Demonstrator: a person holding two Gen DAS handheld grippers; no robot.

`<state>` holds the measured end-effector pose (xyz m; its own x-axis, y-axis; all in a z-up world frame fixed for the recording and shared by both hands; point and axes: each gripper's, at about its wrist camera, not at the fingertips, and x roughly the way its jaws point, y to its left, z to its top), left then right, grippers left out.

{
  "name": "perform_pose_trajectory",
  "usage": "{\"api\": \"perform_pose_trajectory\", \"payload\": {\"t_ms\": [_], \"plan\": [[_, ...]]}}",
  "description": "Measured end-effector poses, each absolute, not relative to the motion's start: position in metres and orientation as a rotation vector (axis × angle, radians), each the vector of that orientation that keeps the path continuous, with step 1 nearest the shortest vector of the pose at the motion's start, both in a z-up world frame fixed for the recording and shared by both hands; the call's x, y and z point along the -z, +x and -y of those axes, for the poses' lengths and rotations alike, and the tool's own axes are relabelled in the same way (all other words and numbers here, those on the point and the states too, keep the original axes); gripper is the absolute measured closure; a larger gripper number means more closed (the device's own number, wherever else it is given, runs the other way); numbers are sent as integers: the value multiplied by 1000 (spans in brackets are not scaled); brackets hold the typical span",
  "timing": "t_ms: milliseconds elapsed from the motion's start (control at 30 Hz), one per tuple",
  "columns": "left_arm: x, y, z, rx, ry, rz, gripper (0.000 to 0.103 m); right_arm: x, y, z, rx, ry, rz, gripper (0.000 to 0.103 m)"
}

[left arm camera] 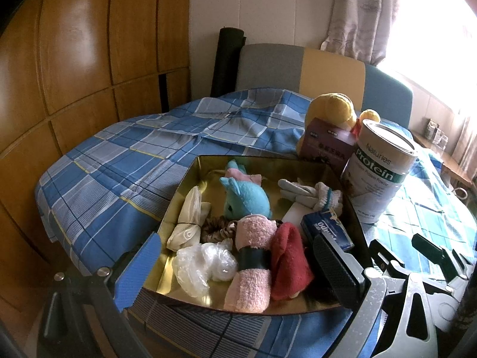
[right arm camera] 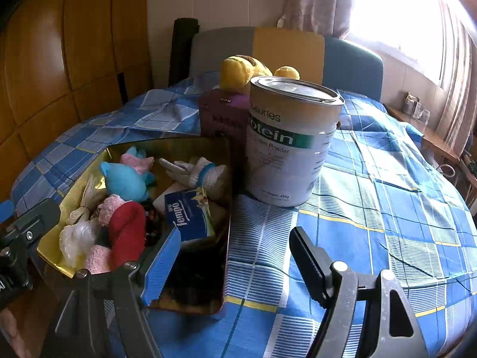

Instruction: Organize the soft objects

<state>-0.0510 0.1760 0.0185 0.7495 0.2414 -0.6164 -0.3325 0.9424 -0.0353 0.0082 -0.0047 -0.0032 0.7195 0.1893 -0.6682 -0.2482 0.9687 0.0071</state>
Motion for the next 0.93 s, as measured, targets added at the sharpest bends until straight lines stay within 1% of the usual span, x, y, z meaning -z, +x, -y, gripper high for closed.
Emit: {"api": "perform_pose_trajectory", "payload": {"t_ms": [633,767,933], "plan": [[-18,-51,-175,-306,-145,-657,0,4,7,4,-242,-87,-732,26],[-20,-54,-174,-317,-129,-625,0,5,7,5,-241,-86,-735,26],[-20,-53,-177,-302,-143,-628,0,4,8,8,-239,-79,-733,26]]}}
